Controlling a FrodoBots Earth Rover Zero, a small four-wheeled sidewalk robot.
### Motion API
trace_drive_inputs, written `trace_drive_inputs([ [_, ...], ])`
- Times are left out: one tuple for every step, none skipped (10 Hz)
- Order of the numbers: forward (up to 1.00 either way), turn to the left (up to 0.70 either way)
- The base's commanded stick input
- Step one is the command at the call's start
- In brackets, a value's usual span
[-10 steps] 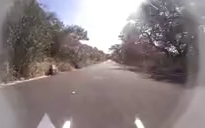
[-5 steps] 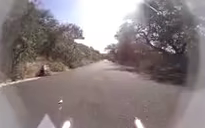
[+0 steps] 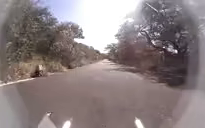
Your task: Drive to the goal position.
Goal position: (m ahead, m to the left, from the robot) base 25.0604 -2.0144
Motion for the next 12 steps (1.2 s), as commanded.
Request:
trace_drive_inputs([
  [0.85, 0.00],
  [0.85, 0.00],
  [0.85, 0.00],
  [0.85, 0.00],
  [0.85, 0.00],
  [0.85, 0.00],
  [0.85, 0.00],
  [0.85, 0.00],
  [0.85, 0.00],
  [0.85, 0.00],
  [0.85, 0.00],
  [0.85, 0.00],
])
